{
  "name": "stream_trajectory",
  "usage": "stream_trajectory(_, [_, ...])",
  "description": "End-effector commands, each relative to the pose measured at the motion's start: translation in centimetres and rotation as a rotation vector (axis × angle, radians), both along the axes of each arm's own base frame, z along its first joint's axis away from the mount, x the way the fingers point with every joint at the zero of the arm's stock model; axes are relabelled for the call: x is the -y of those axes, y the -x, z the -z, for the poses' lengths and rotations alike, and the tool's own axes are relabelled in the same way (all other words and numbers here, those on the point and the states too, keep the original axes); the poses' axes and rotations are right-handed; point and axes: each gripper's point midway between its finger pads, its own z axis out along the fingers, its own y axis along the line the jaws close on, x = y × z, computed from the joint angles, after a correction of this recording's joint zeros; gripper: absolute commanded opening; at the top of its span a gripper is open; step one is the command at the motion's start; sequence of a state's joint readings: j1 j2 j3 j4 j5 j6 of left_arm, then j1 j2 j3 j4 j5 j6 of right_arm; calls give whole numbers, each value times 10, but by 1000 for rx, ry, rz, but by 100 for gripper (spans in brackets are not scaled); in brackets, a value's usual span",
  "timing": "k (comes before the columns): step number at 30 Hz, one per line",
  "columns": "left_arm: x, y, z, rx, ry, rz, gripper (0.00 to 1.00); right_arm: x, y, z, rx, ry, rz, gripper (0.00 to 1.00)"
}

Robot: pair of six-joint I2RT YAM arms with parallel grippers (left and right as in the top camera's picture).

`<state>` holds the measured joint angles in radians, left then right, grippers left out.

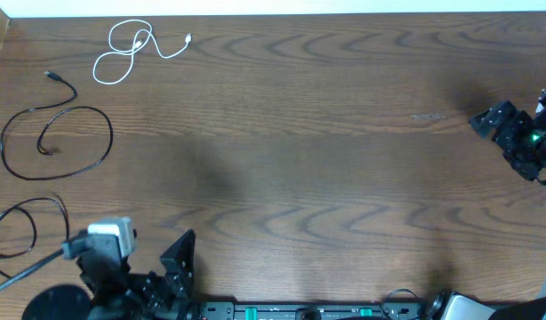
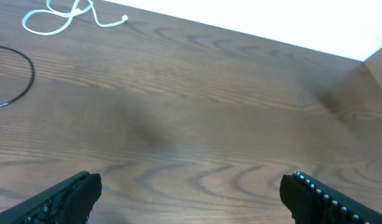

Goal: Untangle cables

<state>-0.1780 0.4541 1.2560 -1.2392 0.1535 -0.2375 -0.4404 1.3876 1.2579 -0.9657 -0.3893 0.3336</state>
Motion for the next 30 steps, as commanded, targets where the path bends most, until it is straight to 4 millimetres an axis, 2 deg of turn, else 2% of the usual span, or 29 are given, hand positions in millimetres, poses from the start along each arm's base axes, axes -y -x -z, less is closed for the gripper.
stream_trajectory(1, [-7,6,1,3,-4,-35,98,-1,-3,-6,16,-3,3,99])
stream_trajectory(16, [-11,27,33,-150,-35,-35,98,-1,-3,-6,16,-3,3,99])
stream_trajectory(30, [-13,34,42,-198,-51,-39,98,-1,-3,-6,16,-3,3,99])
